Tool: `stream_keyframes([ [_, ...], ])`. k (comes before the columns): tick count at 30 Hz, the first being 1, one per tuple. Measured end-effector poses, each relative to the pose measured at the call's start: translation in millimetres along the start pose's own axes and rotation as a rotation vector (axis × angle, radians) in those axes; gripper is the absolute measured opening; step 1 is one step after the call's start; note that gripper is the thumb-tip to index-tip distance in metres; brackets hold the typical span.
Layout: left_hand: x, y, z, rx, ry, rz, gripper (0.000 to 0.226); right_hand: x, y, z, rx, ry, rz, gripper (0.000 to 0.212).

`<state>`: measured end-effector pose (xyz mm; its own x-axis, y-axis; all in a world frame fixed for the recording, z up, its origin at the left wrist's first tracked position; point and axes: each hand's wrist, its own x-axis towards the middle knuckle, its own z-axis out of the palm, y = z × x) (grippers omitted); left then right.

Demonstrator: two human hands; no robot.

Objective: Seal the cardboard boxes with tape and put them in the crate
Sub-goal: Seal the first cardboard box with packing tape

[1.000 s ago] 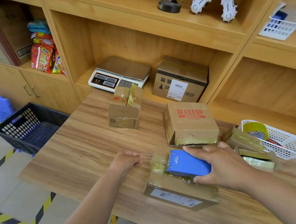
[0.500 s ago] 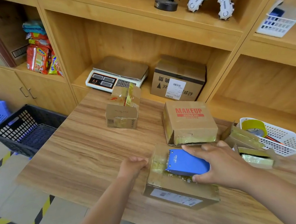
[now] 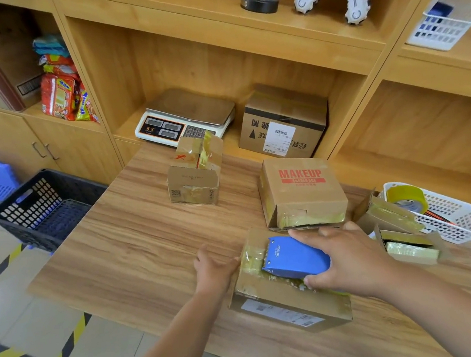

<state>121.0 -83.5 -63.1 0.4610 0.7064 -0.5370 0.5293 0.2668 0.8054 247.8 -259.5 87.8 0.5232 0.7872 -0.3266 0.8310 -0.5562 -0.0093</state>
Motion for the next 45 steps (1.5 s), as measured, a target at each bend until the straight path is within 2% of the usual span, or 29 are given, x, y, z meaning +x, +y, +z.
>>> stream_keyframes([
  [5,-6,27,6,-0.201,-0.055,0.195,0.056,1,3,5,0.017,0.018,0.015,0.088],
  [8,-14,51,12,-0.015,-0.258,0.365,0.045,3,5,8,0.024,0.027,0.009,0.091],
  [11,-20,60,23,0.111,-0.387,0.415,0.04,3,9,10,0.033,0.049,-0.002,0.093],
  [14,-22,59,31,0.157,-0.313,0.394,0.043,2,16,8,0.047,0.041,-0.023,0.095],
  [17,-20,59,35,0.262,-0.239,0.451,0.041,0,23,3,0.085,0.01,-0.045,0.096],
  [23,-14,56,39,0.395,-0.218,0.549,0.034,-1,29,3,0.112,-0.013,-0.065,0.096],
  [27,-9,57,41,0.56,-0.253,0.543,0.04,-2,37,4,0.205,-0.014,-0.104,0.093],
  [31,-10,56,43,0.763,-0.161,0.584,0.045,-4,43,6,0.195,0.033,-0.227,0.09],
  [38,-10,55,50,0.815,-0.043,0.606,0.046,-24,80,6,0.209,-0.06,-0.192,0.084],
  [45,-12,54,55,0.938,-0.007,0.622,0.046,-37,114,16,0.177,-0.025,-0.226,0.079],
])
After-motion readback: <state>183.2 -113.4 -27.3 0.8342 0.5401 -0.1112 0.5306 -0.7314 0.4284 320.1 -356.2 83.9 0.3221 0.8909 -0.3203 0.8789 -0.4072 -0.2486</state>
